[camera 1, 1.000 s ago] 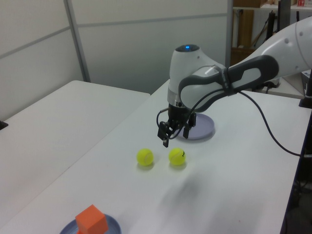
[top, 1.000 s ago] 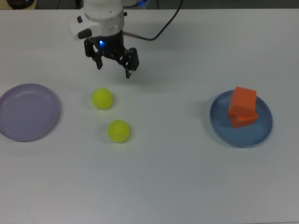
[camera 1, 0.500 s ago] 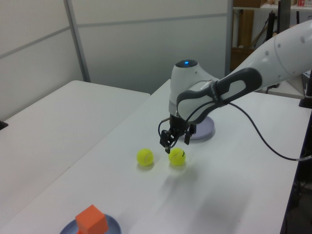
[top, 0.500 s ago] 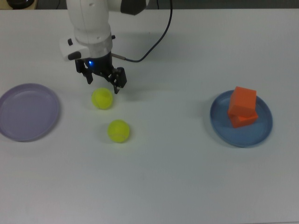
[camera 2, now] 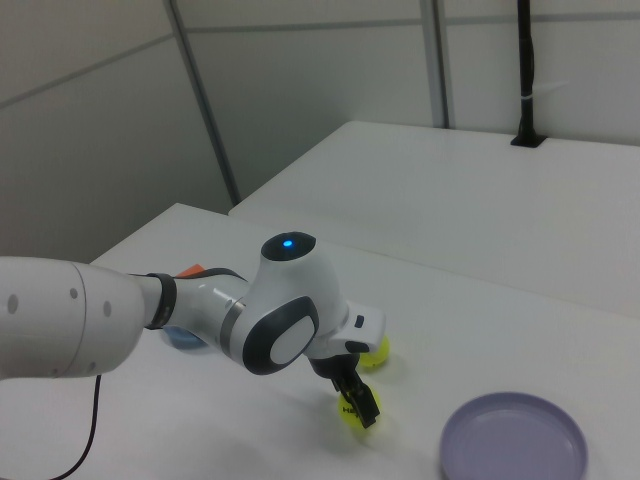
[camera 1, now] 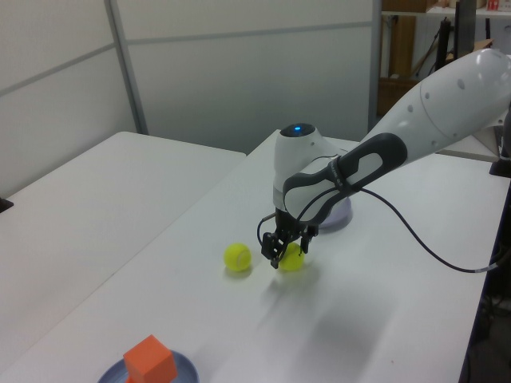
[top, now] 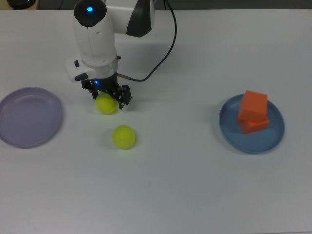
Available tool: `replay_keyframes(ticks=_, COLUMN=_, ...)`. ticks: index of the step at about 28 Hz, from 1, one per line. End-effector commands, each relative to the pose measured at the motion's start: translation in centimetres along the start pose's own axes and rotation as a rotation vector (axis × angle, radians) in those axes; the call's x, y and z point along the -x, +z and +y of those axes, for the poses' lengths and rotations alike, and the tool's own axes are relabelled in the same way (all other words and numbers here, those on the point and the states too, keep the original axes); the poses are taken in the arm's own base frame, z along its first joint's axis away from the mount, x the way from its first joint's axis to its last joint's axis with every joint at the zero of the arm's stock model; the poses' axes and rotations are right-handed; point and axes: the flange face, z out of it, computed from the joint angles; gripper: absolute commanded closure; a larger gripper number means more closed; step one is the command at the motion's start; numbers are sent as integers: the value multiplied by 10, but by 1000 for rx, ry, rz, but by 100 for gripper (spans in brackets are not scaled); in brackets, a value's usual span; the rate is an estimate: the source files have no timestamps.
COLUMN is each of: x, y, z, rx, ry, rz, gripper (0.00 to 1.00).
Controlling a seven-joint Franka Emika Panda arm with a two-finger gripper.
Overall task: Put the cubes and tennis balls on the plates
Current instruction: 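Release the cube and move the gripper down onto a tennis ball, then carry the tennis ball onto the lavender plate and release it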
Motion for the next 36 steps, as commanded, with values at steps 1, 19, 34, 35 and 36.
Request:
replay_keyframes(ticks=1, x=-13, y=4, z=3, rx=-13, ry=-1, rz=15, gripper=67)
replay_keyframes(ticks=19, x=-77, y=-74, z=135, rx=-11, ry=179, rz=170, gripper=100)
replay_keyframes(ticks=34, x=-105, y=-27, z=208, rx=10, ry=237, rz=148, gripper=100)
replay_keyframes(ticks=35, x=-105, y=-28, z=208, rx=9, ry=237, rz=150, gripper=100)
replay_keyframes(ticks=36, x=-105, y=-28, z=208, rx=8, ry=237, rz=150, gripper=84)
